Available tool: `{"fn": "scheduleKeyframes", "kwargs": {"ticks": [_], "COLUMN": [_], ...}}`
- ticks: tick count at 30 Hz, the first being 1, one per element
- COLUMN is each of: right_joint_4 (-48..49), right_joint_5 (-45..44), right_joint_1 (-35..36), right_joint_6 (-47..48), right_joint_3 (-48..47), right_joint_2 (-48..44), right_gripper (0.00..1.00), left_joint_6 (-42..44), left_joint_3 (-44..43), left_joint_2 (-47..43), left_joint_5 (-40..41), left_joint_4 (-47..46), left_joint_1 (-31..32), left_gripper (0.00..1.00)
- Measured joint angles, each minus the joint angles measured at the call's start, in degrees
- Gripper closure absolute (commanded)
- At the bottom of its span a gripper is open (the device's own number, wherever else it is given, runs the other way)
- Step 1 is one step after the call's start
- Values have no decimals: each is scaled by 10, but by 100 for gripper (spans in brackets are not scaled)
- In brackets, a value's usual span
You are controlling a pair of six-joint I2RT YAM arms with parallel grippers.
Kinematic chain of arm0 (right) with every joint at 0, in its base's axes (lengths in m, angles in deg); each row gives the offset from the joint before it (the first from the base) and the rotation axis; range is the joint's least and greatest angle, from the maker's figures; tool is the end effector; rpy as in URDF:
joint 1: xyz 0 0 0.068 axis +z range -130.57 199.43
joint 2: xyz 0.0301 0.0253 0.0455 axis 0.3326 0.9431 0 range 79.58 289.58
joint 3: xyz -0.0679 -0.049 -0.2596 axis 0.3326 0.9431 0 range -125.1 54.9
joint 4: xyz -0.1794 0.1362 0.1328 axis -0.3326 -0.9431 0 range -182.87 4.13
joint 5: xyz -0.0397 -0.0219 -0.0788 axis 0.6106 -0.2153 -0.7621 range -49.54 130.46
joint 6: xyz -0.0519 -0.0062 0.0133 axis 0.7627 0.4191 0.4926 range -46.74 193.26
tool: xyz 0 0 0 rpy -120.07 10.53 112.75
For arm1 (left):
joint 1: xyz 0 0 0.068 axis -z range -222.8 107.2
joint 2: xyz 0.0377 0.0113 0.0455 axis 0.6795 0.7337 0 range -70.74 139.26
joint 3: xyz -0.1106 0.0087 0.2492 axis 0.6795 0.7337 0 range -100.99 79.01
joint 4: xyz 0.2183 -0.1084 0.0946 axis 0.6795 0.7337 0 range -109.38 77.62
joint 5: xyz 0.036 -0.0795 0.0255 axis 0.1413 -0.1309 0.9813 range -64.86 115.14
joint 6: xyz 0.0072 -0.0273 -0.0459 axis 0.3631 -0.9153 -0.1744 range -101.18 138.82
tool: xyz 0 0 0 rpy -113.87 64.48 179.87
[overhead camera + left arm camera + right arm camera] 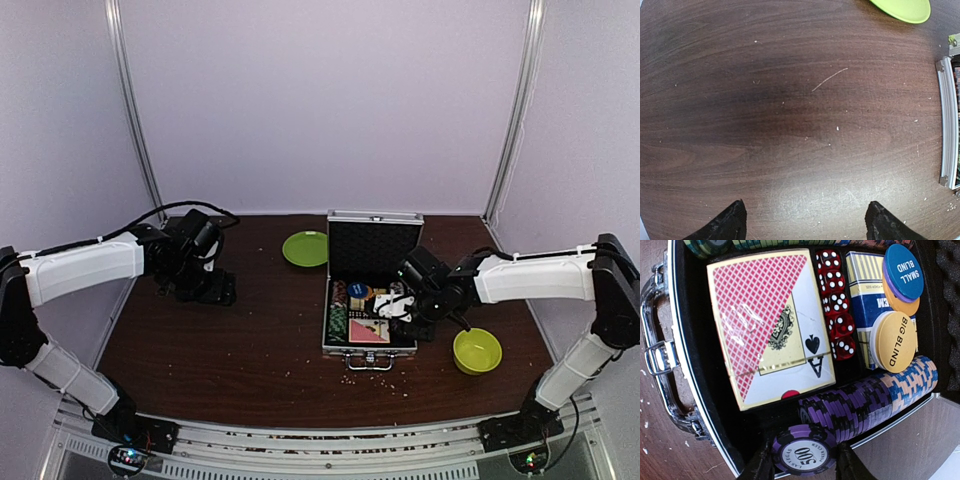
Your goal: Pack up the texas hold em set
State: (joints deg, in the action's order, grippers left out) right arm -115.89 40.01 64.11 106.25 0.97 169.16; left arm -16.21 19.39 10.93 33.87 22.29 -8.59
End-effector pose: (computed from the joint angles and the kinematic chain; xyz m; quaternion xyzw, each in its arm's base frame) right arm 0.2116 0.2089 0.1835 -0.6124 0.7619 0.0177 0.2100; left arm 0.2344 -0.1528 0.2404 -0.0242 0.9708 -0.0678 0.2287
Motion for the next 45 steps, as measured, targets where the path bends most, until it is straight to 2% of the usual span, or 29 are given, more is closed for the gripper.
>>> {"fn": "scheduleKeyframes", "kwargs": {"ticks": [11, 28, 45], "right_joint_4": [43, 54, 38], "right_joint_5": [-14, -19, -35], "right_joint_1": [1, 4, 12], "right_joint_6": [1, 0, -2], "right_joint_3": [1, 14, 32], "right_joint_2": [8, 4, -10], "right_gripper": [57, 60, 55], "left_joint_6": [0, 0, -5], "left_joint_3": [-1, -1, -1], "left_joint_2": [11, 19, 20], "left_joint_5": [-5, -13, -25], "left_joint_4": [0, -1, -11], "left_joint_1": [0, 0, 0], "left_gripper": [16, 16, 16]}}
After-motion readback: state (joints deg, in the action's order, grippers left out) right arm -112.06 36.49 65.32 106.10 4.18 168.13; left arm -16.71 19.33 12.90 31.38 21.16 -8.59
